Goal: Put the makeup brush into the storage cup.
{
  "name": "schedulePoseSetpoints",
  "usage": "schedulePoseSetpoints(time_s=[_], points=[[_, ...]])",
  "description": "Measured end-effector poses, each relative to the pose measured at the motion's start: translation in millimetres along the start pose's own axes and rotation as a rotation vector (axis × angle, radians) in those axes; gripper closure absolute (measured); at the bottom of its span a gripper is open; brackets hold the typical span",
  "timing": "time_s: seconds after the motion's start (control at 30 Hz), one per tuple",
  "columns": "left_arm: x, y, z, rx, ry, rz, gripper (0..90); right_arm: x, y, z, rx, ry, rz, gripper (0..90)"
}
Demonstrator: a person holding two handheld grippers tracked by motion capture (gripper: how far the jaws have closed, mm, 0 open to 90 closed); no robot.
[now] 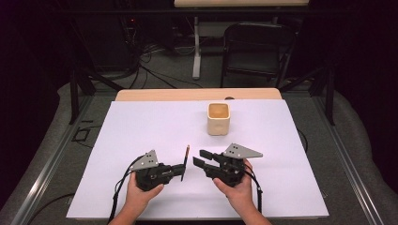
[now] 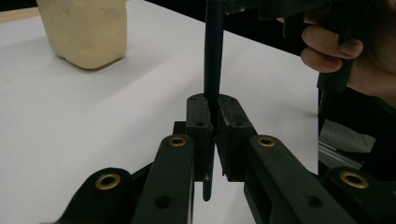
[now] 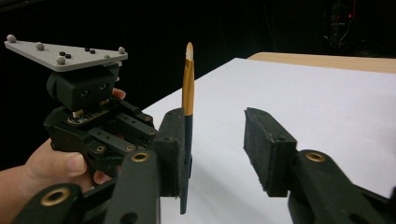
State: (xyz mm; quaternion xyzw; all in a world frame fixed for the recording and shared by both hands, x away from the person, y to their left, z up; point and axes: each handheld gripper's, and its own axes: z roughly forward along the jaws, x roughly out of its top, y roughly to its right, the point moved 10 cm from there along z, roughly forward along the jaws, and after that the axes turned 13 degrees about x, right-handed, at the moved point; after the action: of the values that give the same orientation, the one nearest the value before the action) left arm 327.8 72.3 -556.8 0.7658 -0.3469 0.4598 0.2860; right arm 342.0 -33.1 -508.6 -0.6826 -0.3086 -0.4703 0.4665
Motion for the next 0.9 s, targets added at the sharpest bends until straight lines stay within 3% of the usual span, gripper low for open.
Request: schedulePoseSetpoints(time_s=[0.5,0.9], points=[[-2.0,4.4,3.0,-0.012,-0.009,0.002,83.9,-7.5,-5.6,7.5,0.030,-0.030,0.007,70.6],[-3.9,9.3,6.3,-0.021,-0.013,0.010,84.0,-8.6,-7.3,9.6,0.037,-0.024,0.023,71.0]])
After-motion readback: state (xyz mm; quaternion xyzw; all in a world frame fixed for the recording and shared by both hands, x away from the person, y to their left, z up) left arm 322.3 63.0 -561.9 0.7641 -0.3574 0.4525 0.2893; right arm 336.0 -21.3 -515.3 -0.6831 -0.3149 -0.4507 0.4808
